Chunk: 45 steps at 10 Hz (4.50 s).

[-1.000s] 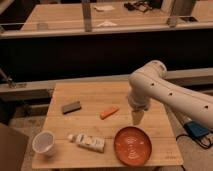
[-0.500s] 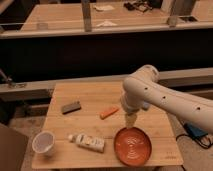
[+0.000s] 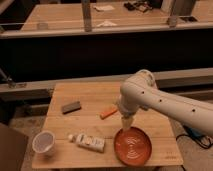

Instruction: Place the bottle in the ceramic bowl

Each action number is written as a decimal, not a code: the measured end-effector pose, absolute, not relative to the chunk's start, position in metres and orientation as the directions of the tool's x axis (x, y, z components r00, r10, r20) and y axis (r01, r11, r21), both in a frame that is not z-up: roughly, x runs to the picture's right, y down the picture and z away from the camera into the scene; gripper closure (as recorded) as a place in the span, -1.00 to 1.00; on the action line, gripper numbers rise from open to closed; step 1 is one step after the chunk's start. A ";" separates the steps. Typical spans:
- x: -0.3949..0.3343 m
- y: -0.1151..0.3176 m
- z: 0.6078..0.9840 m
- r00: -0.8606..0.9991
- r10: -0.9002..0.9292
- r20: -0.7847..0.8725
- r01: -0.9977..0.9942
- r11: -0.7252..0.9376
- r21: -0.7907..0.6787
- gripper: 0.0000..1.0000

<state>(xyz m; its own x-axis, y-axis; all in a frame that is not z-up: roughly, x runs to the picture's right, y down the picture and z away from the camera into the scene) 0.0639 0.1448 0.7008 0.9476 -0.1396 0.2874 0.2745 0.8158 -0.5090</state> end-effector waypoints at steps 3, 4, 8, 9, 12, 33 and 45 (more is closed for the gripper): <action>0.052 0.156 0.708 0.937 -0.144 0.318 0.296 0.810 -0.507 -0.60; 0.047 0.160 0.712 0.933 -0.147 0.330 0.306 0.805 -0.507 -0.60; 0.012 0.187 0.727 0.914 -0.166 0.371 0.350 0.785 -0.511 -0.60; 0.010 0.191 0.728 0.911 -0.167 0.377 0.355 0.783 -0.511 -0.60; -0.002 0.208 0.736 0.902 -0.166 0.397 0.370 0.773 -0.516 -0.60; -0.043 0.275 0.782 0.859 -0.213 0.465 0.465 0.705 -0.536 -0.45; -0.052 0.284 0.783 0.849 -0.223 0.478 0.486 0.684 -0.544 0.98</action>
<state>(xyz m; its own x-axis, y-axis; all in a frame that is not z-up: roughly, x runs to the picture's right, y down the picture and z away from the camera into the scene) -0.0520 0.2838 0.7831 0.8494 -0.2232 0.4782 0.4860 0.6841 -0.5439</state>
